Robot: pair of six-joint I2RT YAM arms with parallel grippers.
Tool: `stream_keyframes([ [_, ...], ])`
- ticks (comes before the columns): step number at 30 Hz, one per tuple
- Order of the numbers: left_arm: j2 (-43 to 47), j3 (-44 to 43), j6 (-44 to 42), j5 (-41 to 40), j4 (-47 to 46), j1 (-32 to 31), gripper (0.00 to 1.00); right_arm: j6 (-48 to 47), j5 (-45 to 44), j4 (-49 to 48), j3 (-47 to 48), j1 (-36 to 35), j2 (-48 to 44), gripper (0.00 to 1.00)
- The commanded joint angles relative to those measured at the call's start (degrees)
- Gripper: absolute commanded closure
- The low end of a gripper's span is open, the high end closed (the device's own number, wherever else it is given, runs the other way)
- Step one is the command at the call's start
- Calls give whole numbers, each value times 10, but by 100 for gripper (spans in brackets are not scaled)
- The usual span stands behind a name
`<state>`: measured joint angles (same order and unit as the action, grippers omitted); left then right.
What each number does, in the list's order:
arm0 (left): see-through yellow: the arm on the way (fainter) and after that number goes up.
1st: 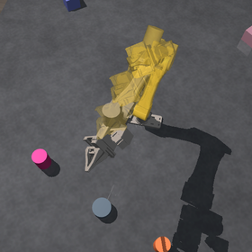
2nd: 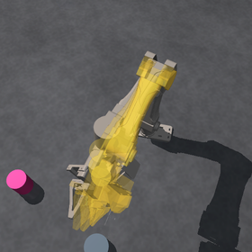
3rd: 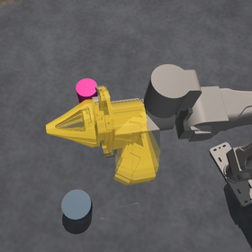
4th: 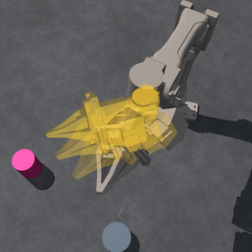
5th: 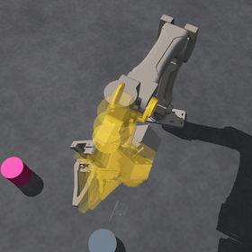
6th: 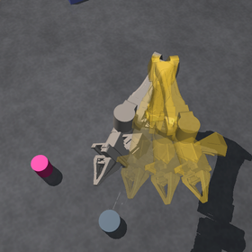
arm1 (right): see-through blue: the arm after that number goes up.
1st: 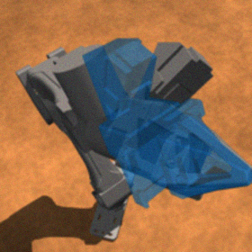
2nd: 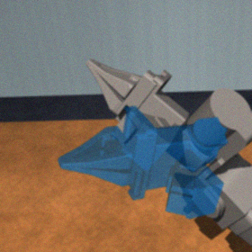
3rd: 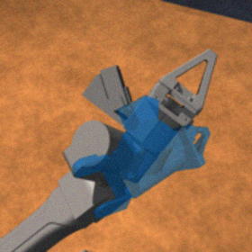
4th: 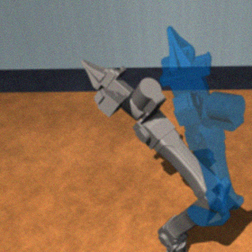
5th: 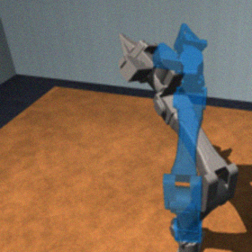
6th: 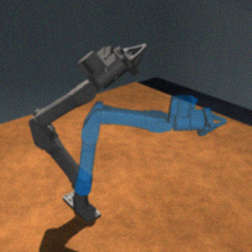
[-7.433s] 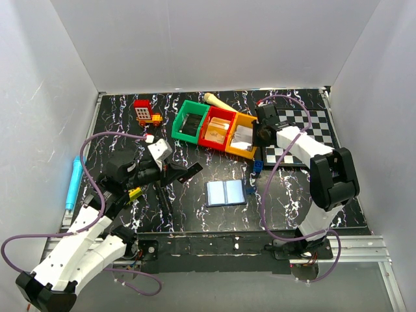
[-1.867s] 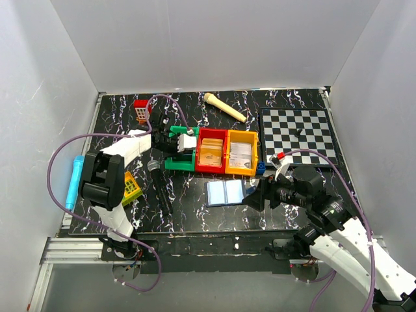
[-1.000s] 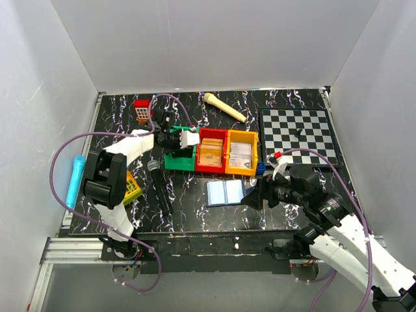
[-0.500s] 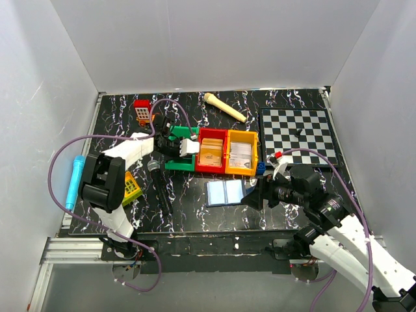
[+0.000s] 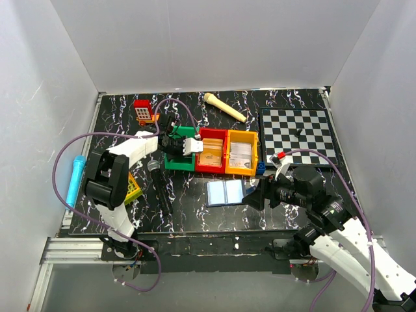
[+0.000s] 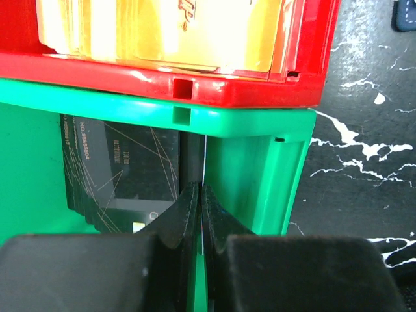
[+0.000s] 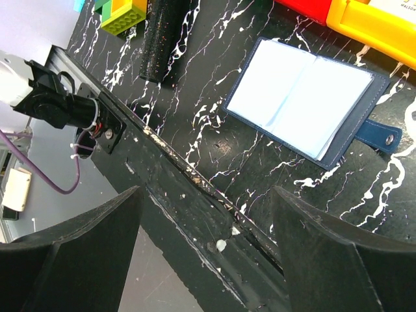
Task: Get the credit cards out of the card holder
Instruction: Place the credit card in the storage box.
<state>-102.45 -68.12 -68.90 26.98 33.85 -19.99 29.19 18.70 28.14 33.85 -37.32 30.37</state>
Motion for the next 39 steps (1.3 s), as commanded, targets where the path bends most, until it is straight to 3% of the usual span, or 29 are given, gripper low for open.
stream_keyframes([
  [1,-10,-19,7,-38,-10,-1,100,-1,-6,-20,1,-3,0,14],
  [39,-42,-48,94,-105,-94,-1,100,-3,-2,-34,3,-3,31,14],
])
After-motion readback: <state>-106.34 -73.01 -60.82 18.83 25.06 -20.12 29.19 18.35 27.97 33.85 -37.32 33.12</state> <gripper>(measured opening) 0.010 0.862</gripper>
